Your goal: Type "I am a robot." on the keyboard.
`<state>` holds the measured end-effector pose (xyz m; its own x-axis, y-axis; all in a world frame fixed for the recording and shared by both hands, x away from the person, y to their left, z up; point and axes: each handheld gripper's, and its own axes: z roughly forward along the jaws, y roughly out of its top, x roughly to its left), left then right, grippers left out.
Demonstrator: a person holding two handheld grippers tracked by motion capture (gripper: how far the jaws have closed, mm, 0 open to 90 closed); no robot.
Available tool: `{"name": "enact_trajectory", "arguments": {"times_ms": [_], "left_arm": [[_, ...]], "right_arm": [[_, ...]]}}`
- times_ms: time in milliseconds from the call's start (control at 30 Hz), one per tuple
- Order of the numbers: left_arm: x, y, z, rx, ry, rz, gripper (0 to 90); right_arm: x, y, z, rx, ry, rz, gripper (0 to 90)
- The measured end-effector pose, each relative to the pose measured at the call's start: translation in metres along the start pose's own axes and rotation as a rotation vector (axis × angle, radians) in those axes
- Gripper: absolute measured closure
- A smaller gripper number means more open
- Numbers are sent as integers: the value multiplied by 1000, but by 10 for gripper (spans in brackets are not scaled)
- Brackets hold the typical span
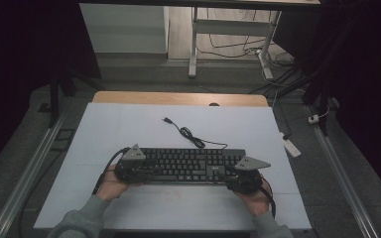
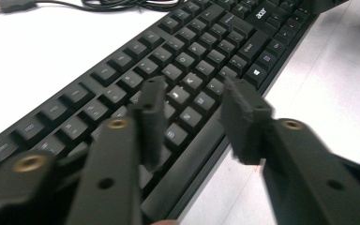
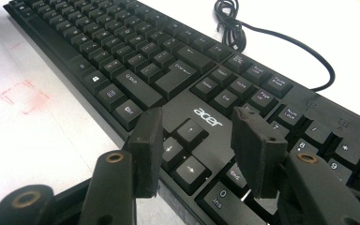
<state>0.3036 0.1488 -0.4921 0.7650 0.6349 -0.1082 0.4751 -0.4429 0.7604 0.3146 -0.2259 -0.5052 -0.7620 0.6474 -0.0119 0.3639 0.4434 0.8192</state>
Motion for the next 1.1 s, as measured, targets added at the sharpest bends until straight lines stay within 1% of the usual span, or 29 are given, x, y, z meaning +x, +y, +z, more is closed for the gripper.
{"name": "enact_trajectory", "arguments": {"times_ms": [33,100,133,200,333,467,600,733,900,1100], "left_arm": [[-1,1,2,5,-4,6,701],[-3,3,5,15,-12,17,792],[-4,4,6,21,-19,21,834],[-7,4,9,38,-28,32,889],[-12,2,18,83,-28,58,891],[-15,-1,26,117,-29,72,891],[-15,-3,31,141,-11,80,891],[-15,-4,32,143,-5,74,891],[-13,-4,33,151,2,76,890],[-12,-6,34,150,4,63,891]], "right_arm": [[0,0,0,4,-8,0,540],[0,0,0,4,-8,-3,541],[-1,0,0,4,4,-4,541],[-1,0,0,1,3,-2,541],[-1,0,-1,-3,-3,-2,541],[-1,0,-1,-3,-4,-3,541],[-1,0,-1,2,-5,-3,541],[-1,0,-1,1,-5,-4,541],[-1,0,-1,2,-4,-5,541],[-1,0,-1,2,-4,-5,540]]}}
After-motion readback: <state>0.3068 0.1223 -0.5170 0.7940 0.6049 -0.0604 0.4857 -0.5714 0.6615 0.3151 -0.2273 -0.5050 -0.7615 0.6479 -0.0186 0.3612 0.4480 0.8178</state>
